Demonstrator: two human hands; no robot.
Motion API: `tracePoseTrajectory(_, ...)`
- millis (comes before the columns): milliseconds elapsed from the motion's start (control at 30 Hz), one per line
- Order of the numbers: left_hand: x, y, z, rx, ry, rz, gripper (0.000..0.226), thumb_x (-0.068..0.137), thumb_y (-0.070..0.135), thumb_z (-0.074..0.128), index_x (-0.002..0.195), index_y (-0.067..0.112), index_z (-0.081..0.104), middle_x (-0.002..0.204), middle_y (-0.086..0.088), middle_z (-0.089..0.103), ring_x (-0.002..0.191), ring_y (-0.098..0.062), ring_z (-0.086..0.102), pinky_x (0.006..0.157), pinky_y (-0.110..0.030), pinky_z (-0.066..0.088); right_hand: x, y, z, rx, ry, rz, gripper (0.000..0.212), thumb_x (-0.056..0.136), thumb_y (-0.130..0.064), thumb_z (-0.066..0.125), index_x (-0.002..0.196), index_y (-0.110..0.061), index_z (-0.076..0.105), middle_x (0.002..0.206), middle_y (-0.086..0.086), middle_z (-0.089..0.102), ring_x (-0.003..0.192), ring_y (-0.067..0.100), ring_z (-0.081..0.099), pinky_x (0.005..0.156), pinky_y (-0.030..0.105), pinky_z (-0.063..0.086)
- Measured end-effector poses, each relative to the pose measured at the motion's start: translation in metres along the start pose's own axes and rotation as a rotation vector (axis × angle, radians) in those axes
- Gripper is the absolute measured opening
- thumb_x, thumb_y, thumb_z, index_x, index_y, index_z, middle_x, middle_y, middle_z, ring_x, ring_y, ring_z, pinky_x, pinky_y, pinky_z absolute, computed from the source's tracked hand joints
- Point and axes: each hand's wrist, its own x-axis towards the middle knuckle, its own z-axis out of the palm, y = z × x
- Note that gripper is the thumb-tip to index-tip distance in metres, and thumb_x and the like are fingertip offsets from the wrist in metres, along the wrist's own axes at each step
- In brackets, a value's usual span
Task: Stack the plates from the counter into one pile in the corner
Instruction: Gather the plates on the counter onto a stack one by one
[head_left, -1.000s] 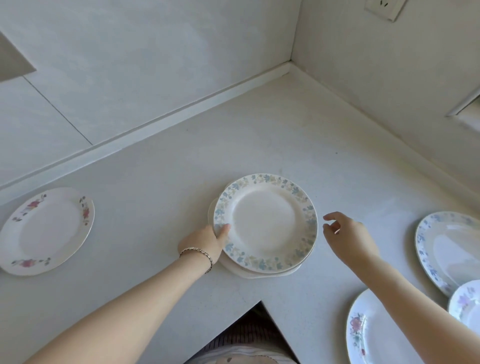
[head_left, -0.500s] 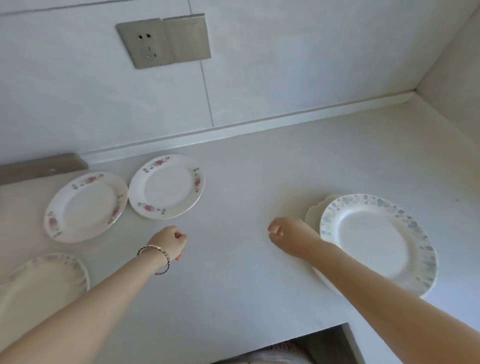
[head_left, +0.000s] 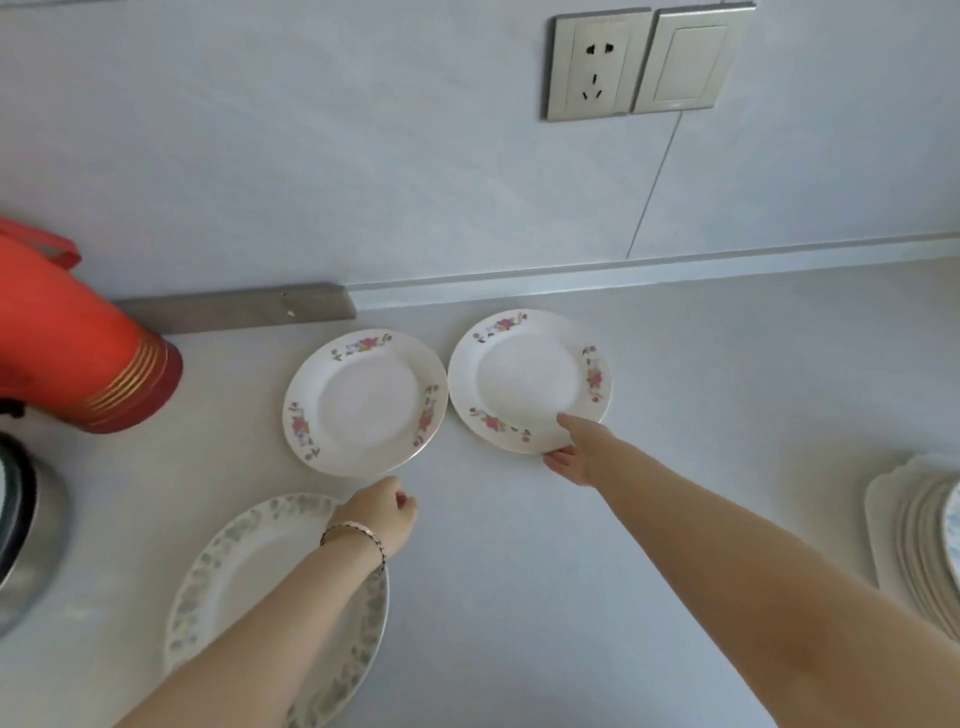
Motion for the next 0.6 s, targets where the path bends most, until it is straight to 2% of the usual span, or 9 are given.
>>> tracePoseTrajectory(100,0.006,-0.006,0.006,-0.028,-0.046,0.012,0.03,0.091,0.023,0.04,0.062,0.021,0.034,0.064,0.003,0.044,0.073,-0.022,0.048,0.067,-0.027,0.035,0.012,0.007,0.004,0.048,0.074,-0.029,0.039,0.092,-0.003,0.05,0.131,0.0,0.044,0.115,0.017,0.063,0.117,0.031,0.057,0.086,0.036,0.049)
tracePoseTrajectory(200,0.006,-0.004,0.011,-0.054,-0.079,0.014,0.029,0.091,0.023,0.04,0.063,0.023,0.036,0.066,0.004,0.048,0.073,-0.021,0.05,0.066,-0.027,0.037,0.014,0.011,-0.004,0.131,0.085,-0.091,0.033,0.091,0.006,0.049,0.124,0.008,0.049,0.117,0.022,0.061,0.113,0.035,0.058,0.089,0.041,0.049)
tracePoseTrajectory(300,0.003,0.004,0.016,-0.056,-0.1,0.016,0.028,0.091,0.022,0.04,0.063,0.022,0.036,0.063,0.005,0.048,0.072,-0.021,0.05,0.066,-0.027,0.037,0.007,0.008,-0.026,0.136,0.087,-0.175,0.024,0.089,0.009,0.05,0.112,0.007,0.055,0.091,0.018,0.062,0.086,0.032,0.062,0.081,0.04,0.052)
tracePoseTrajectory(467,-0.009,0.038,0.028,-0.075,-0.088,0.045,0.027,0.09,0.019,0.04,0.063,0.02,0.037,0.063,0.002,0.048,0.064,-0.021,0.049,0.061,-0.026,0.036,-0.018,0.0,-0.097,0.098,0.04,-0.234,0.01,0.087,0.011,0.051,0.087,0.004,0.057,0.082,0.017,0.062,0.075,0.028,0.062,0.051,0.031,0.059)
tracePoseTrajectory(600,-0.029,0.089,0.048,-0.05,-0.057,0.091,0.031,0.09,0.018,0.041,0.06,0.02,0.034,0.062,0.004,0.045,0.071,-0.024,0.047,0.064,-0.026,0.034,-0.054,-0.009,-0.179,0.092,-0.049,-0.292,0.016,0.089,0.009,0.048,0.084,-0.001,0.06,0.075,0.013,0.07,0.062,0.021,0.07,0.048,0.024,0.058)
